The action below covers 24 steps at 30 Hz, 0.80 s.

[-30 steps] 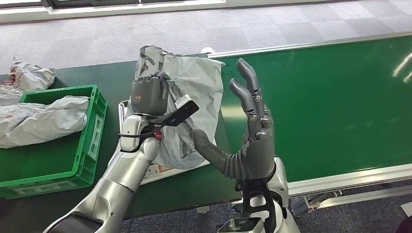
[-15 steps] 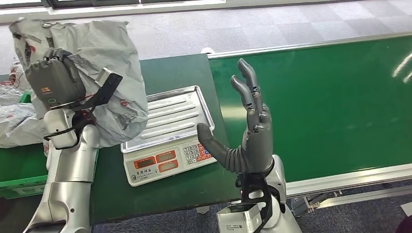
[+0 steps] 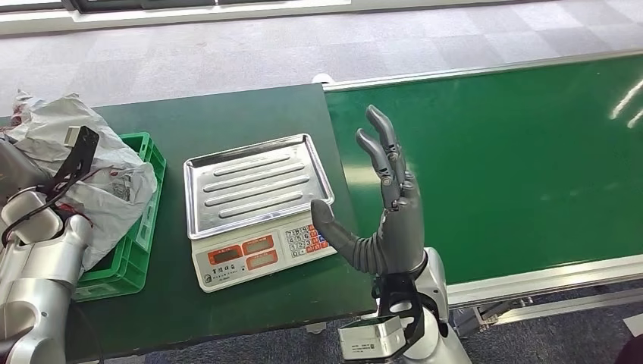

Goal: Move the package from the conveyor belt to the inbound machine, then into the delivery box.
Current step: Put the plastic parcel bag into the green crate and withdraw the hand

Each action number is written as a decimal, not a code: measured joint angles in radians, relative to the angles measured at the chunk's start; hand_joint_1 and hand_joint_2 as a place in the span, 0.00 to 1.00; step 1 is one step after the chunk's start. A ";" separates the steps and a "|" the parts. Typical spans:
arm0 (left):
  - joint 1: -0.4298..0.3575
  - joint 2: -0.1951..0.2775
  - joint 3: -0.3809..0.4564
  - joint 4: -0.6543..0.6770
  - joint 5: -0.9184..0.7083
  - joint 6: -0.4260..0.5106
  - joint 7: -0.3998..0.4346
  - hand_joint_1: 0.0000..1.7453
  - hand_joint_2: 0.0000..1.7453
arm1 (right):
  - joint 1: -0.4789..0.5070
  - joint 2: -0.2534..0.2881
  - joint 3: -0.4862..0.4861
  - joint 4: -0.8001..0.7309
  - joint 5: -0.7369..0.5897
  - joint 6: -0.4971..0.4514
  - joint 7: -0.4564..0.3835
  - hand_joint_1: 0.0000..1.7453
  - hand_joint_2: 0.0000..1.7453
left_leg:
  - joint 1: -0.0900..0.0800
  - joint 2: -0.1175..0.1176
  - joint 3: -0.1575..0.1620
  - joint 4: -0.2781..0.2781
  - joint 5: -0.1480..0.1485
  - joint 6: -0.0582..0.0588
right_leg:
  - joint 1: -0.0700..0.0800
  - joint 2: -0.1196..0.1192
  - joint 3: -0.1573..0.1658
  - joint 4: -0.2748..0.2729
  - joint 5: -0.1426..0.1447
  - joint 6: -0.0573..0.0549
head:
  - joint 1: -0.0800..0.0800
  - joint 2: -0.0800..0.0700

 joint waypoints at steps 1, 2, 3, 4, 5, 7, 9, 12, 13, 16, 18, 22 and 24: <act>-0.001 0.007 0.000 0.017 0.000 0.002 0.000 1.00 1.00 | 0.001 0.000 0.000 0.000 0.000 0.000 0.000 0.00 1.00 | 0.000 0.000 0.000 0.000 0.000 0.000 | 0.000 0.000 0.000 0.000 0.000 0.000 | 0.000 0.000; -0.003 0.012 0.000 0.030 0.000 0.003 0.001 1.00 1.00 | 0.001 0.000 0.000 0.000 0.000 0.000 0.000 0.00 1.00 | 0.000 0.000 0.000 0.000 0.000 0.000 | 0.000 0.000 0.000 0.000 0.000 0.000 | 0.000 0.000; -0.004 0.017 0.000 0.042 0.000 0.003 0.001 1.00 1.00 | 0.001 0.000 0.000 0.000 0.000 0.000 0.000 0.00 1.00 | 0.000 0.000 0.000 0.000 0.000 0.000 | 0.000 0.000 0.000 0.000 0.000 0.000 | 0.000 0.000; -0.005 0.020 0.000 0.053 0.000 0.004 0.002 0.97 1.00 | 0.001 0.000 0.000 0.000 0.000 0.000 0.000 0.00 1.00 | 0.000 0.000 0.000 0.000 0.000 0.000 | 0.000 0.000 0.000 0.000 0.000 0.000 | 0.000 0.000; -0.005 0.022 0.000 0.062 0.000 0.004 -0.001 0.72 1.00 | 0.002 -0.001 0.000 0.000 0.000 0.001 -0.001 0.00 1.00 | 0.000 0.000 0.000 0.000 -0.001 0.000 | 0.000 0.000 0.000 0.000 0.000 0.000 | 0.000 0.000; -0.002 0.023 0.007 0.076 0.001 0.004 -0.016 0.22 1.00 | 0.004 -0.002 0.000 0.000 0.001 0.003 -0.002 0.00 1.00 | 0.000 0.000 0.000 0.000 -0.001 -0.001 | 0.000 0.000 0.000 0.000 0.000 0.000 | 0.000 0.000; 0.006 0.022 0.021 0.081 0.002 0.004 -0.034 0.00 0.50 | 0.007 -0.003 0.000 0.000 0.001 0.007 -0.004 0.00 1.00 | 0.000 0.000 0.000 0.000 -0.001 -0.001 | 0.000 0.000 0.000 0.000 0.000 0.000 | 0.000 0.000; 0.021 0.016 0.054 0.082 0.002 0.004 -0.050 0.00 0.00 | 0.010 -0.003 0.000 0.000 0.002 0.012 -0.002 0.00 1.00 | 0.000 0.000 0.000 0.000 -0.001 -0.001 | 0.000 0.000 0.000 0.000 0.000 0.000 | 0.000 0.000; 0.024 0.013 0.067 0.081 0.002 0.004 -0.060 0.00 0.00 | 0.010 -0.004 0.000 0.000 0.002 0.014 0.000 0.00 1.00 | 0.000 0.000 0.000 0.000 -0.001 -0.001 | 0.000 0.000 0.000 0.000 0.000 0.000 | 0.000 0.000; 0.030 -0.003 0.110 0.064 0.001 0.004 -0.115 0.00 0.00 | 0.010 -0.004 -0.001 -0.001 -0.004 0.019 0.001 0.00 1.00 | 0.000 0.000 0.000 0.000 -0.001 -0.001 | 0.000 0.000 0.000 0.000 0.000 0.000 | 0.000 0.000; 0.043 -0.027 0.146 0.013 0.007 0.004 -0.195 0.00 0.00 | 0.010 -0.004 -0.002 -0.002 -0.008 0.021 0.002 0.00 1.00 | 0.000 0.000 0.000 0.000 -0.001 -0.001 | 0.000 0.000 0.000 0.000 0.000 0.000 | 0.000 0.000; 0.073 -0.143 0.282 -0.238 0.173 0.006 -0.650 0.00 0.00 | 0.008 -0.003 -0.002 0.001 -0.013 0.022 0.002 0.00 1.00 | 0.000 0.000 -0.002 0.001 -0.001 -0.001 | 0.000 0.000 -0.001 0.000 0.000 0.000 | 0.000 0.000; 0.079 -0.224 0.371 -0.399 0.403 0.007 -0.980 0.00 0.50 | 0.002 -0.002 -0.002 0.009 -0.022 0.017 -0.002 0.00 1.00 | 0.000 0.003 -0.002 0.001 -0.002 0.000 | -0.001 0.001 -0.001 0.000 0.001 0.000 | 0.000 0.000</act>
